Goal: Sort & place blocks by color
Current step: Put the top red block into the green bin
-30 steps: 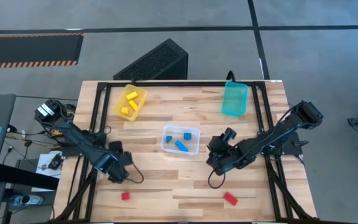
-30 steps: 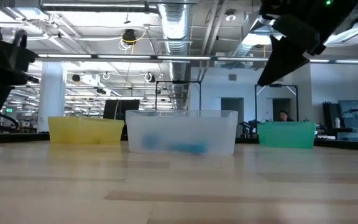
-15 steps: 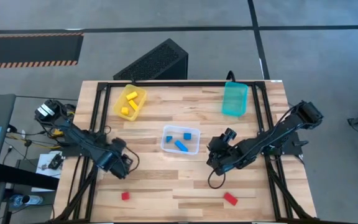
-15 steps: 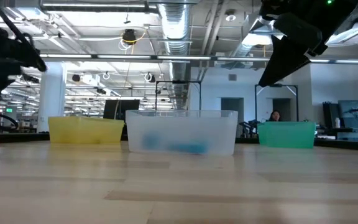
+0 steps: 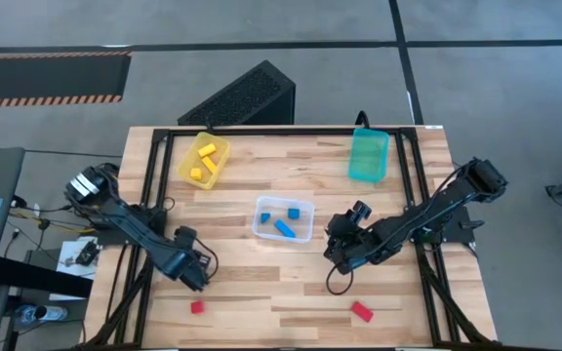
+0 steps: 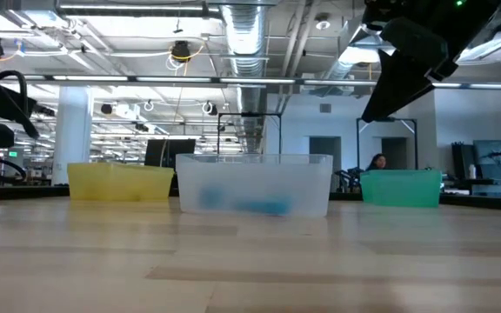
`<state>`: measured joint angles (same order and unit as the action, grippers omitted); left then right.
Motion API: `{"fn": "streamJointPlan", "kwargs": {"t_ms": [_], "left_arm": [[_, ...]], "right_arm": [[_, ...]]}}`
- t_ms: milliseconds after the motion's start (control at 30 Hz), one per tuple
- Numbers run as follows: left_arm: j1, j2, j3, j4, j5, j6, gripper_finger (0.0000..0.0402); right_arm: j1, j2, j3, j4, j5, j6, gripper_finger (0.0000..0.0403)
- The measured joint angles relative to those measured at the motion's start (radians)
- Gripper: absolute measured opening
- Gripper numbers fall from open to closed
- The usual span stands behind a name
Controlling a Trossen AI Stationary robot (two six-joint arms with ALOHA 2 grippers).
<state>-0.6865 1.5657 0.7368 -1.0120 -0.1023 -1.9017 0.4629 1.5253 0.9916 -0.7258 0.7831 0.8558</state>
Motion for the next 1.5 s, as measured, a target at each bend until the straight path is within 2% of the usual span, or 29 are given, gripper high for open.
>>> {"fn": "streamJointPlan", "kwargs": {"t_ms": [133, 267, 333, 367, 400, 467, 667, 733, 800, 867, 967, 1100, 1300, 1400, 1500], "left_arm": [[0.011, 0.017, -0.002, 0.044, -0.025, 0.125, 0.0196], [0.016, 0.02, 0.015, 0.056, -0.095, 0.311, 0.0113], [0.016, 0.024, 0.032, 0.061, -0.185, 0.409, 0.0075], [0.017, 0.029, 0.04, 0.062, -0.249, 0.453, 0.0072], [0.018, 0.023, 0.047, 0.053, -0.304, 0.484, 0.0043], [0.018, 0.028, 0.075, 0.05, -0.368, 0.545, 0.001], [-0.003, 0.026, 0.222, 0.051, -0.638, 0.814, 0.0004], [-0.009, 0.025, 0.275, 0.042, -0.661, 0.9, 0.0003], [-0.007, 0.025, 0.313, 0.033, -0.616, 0.93, 0.0001], [0.004, 0.025, 0.333, 0.0, -0.559, 0.867, 0.0006], [0.018, 0.024, 0.316, -0.042, -0.502, 0.749, 0.0034], [0.031, 0.024, 0.218, -0.099, -0.441, 0.617, 0.0106], [0.062, 0.024, 0.016, -0.033, -0.251, 0.589, 0.0221], [0.063, 0.01, -0.059, 0.055, -0.216, 0.65, 0.0241], [0.061, 0.007, -0.074, 0.073, -0.22, 0.659, 0.0231]], "right_arm": [[0.0, 0.0, 0.0, 0.001, 0.0, 0.0, 0.026], [-0.001, 0.0, 0.0, 0.054, 0.003, 0.002, 0.026], [-0.001, 0.004, 0.0, 0.14, 0.01, -0.002, 0.026], [-0.005, 0.017, 0.001, 0.2, 0.013, -0.02, 0.026], [-0.009, 0.036, 0.001, 0.27, 0.004, -0.053, 0.026], [-0.013, 0.063, -0.002, 0.367, -0.046, -0.128, 0.026], [-0.035, 0.17, -0.001, 0.739, -0.248, -0.255, 0.026], [-0.041, 0.194, 0.002, 0.824, -0.317, -0.285, 0.026], [-0.047, 0.2, 0.001, 0.827, -0.355, -0.288, 0.026], [-0.048, 0.199, 0.003, 0.804, -0.365, -0.283, 0.026], [-0.045, 0.19, 0.002, 0.745, -0.362, -0.271, 0.026], [-0.03, 0.176, 0.003, 0.732, -0.358, -0.257, 0.026], [-0.022, 0.176, 0.003, 0.731, -0.358, -0.259, 0.026], [-0.036, 0.176, 0.003, 0.731, -0.36, -0.26, 0.026], [-0.047, 0.176, 0.003, 0.731, -0.361, -0.26, 0.026]]}}
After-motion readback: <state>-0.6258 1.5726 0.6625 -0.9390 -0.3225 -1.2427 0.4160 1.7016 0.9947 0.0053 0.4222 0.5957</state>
